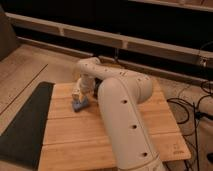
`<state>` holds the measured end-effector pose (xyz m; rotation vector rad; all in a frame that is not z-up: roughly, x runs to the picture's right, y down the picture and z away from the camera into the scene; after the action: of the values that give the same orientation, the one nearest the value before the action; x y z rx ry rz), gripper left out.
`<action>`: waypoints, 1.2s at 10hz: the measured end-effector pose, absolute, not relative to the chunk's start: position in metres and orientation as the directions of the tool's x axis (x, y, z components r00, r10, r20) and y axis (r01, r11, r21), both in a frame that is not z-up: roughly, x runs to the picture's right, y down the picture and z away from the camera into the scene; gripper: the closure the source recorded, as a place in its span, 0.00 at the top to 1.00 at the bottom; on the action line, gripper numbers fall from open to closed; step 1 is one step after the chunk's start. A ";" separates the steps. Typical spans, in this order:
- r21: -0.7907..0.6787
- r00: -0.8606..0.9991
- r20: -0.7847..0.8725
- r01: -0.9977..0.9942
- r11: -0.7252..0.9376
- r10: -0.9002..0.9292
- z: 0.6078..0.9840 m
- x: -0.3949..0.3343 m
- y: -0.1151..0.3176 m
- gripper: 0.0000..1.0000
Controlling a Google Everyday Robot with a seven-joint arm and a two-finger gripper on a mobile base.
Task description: Place the white sponge in the ceramic cup
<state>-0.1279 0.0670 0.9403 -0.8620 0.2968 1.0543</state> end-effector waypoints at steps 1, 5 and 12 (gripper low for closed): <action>-0.478 0.491 -0.591 -0.852 0.214 0.640 0.939 -0.129 0.066 0.19; -0.466 0.481 -0.555 -0.855 0.225 0.678 0.932 -0.129 0.044 0.19; -0.376 0.496 -0.435 -0.858 0.349 0.751 0.879 -0.112 -0.032 0.19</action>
<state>-0.1120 -0.0316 0.8792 -0.6113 0.1992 1.0518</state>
